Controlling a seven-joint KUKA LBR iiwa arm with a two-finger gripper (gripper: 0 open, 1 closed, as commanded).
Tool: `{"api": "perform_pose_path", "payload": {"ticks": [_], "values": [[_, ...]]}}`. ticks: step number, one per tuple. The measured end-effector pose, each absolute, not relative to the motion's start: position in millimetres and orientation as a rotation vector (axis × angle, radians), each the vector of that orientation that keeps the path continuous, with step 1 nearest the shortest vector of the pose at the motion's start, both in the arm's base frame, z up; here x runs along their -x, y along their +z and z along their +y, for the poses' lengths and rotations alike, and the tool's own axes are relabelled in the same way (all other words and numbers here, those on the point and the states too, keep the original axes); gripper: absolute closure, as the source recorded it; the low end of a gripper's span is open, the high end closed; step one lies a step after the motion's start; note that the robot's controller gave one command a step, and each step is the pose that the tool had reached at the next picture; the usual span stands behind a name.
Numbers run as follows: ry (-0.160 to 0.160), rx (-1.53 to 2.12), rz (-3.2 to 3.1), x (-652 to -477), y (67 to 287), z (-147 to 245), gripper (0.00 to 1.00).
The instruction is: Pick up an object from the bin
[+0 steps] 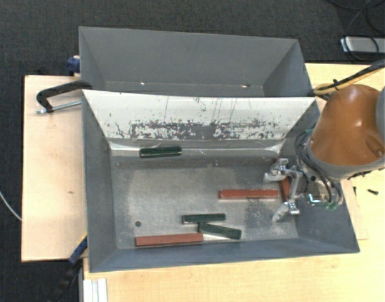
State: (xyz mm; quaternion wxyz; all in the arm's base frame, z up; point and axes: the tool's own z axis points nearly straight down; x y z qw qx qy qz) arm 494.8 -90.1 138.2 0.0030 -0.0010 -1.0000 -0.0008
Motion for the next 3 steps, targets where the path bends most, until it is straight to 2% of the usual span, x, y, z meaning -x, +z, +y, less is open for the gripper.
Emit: {"api": "perform_pose_path", "payload": {"ticks": [1,2,3], "values": [[-0.001,0.0,-3.144,-496.8,142,-90,0.0],[0.0,-0.134,-3.141,-563.0,86,-55,1.0],[0.0,-0.134,-3.141,-563.0,86,-55,1.0]]}}
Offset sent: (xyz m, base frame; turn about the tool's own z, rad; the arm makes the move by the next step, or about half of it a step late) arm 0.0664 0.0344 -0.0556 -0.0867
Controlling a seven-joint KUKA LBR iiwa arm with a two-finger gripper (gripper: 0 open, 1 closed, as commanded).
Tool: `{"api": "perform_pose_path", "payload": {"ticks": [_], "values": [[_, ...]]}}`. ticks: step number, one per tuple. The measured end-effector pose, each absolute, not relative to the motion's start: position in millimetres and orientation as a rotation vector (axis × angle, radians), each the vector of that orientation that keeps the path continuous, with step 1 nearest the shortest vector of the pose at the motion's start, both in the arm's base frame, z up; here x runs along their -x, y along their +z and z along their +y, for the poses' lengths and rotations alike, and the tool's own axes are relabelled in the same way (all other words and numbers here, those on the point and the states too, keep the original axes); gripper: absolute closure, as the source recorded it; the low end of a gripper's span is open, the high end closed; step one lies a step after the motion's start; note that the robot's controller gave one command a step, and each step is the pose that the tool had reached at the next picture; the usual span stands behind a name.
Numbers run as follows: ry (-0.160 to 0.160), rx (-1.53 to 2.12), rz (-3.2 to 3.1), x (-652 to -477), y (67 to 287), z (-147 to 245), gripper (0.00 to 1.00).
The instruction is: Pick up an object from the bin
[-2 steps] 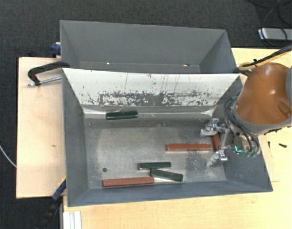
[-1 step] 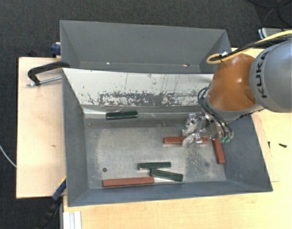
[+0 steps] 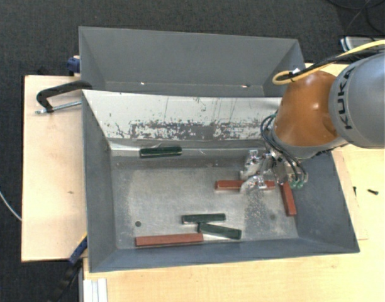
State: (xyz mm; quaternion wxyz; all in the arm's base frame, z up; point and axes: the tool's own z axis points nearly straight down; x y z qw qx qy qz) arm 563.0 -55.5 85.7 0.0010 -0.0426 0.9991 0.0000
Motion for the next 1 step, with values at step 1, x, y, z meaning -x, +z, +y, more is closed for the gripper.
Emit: {"api": "perform_pose_path", "payload": {"ticks": [1], "values": [[0.001,0.069,3.135,-571.7,209.5,-55.0,1.0]]}}
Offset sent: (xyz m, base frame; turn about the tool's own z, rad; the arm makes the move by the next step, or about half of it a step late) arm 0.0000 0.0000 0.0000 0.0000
